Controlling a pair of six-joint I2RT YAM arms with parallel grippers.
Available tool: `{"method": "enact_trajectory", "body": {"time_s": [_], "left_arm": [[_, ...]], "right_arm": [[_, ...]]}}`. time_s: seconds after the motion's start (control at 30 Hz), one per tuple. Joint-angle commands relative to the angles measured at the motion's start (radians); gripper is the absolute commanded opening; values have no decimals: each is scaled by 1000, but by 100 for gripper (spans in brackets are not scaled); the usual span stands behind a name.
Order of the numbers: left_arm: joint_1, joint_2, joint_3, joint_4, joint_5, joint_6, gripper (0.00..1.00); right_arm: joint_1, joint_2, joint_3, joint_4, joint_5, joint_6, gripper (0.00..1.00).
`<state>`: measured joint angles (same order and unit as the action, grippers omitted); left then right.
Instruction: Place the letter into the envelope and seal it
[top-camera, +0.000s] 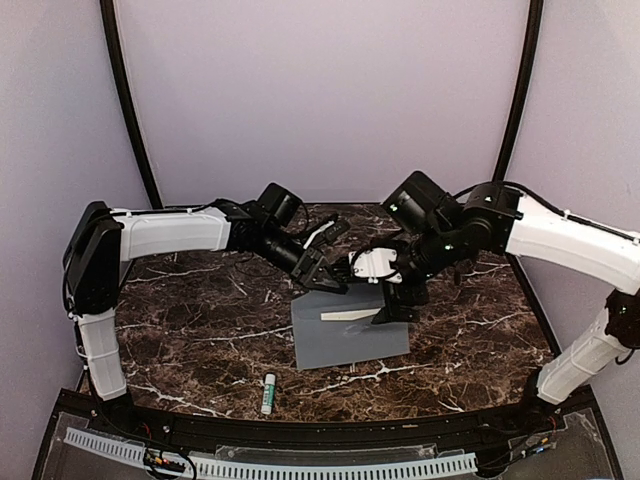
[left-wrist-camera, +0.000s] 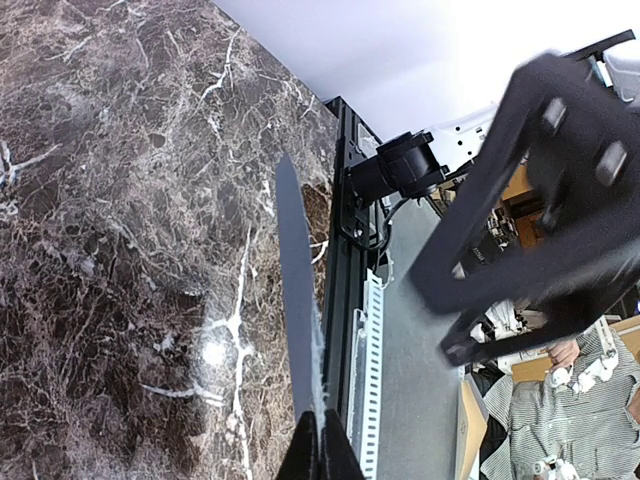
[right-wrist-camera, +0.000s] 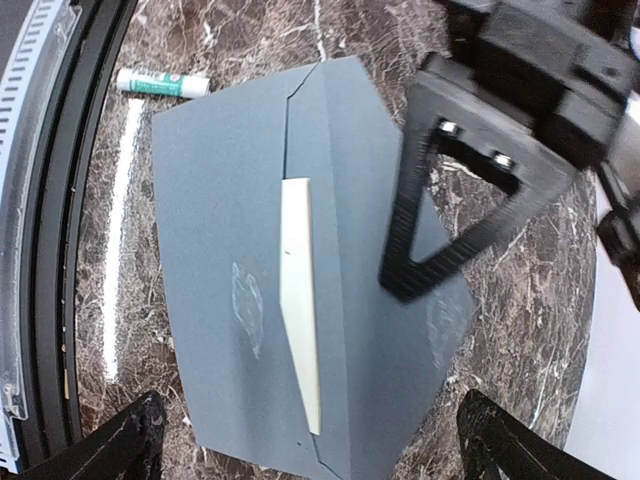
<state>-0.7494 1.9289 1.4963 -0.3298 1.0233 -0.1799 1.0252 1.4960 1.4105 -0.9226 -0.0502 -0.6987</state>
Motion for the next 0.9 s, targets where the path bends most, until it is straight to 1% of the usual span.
{"method": "enact_trajectory", "body": {"time_s": [0.0, 0.1, 0.27, 0.4, 0.47, 0.57, 0.73, 0.87], "left_arm": [[9, 7, -12, 7, -6, 3, 0], [16, 12, -10, 13, -12, -1, 0], [26, 15, -18, 54, -33, -36, 0], [32, 13, -23, 88, -68, -79, 0], [34, 13, -22, 95, -114, -108, 0], [35, 6, -18, 99, -211, -162, 0], [39, -34, -49, 141, -367, -282, 0], [42, -97, -134, 236, -502, -388, 0]], "right_arm": [[-88, -92, 8, -9, -134, 22, 99], [-177, -156, -23, 32, -183, 44, 99], [-388, -253, -96, 144, -283, 134, 99], [-553, -343, -217, 291, -340, 273, 98], [-643, -383, -301, 372, -407, 333, 99], [-725, -399, -356, 406, -529, 393, 99], [-856, -362, -408, 452, -702, 466, 99], [-916, -316, -435, 472, -781, 472, 98]]}}
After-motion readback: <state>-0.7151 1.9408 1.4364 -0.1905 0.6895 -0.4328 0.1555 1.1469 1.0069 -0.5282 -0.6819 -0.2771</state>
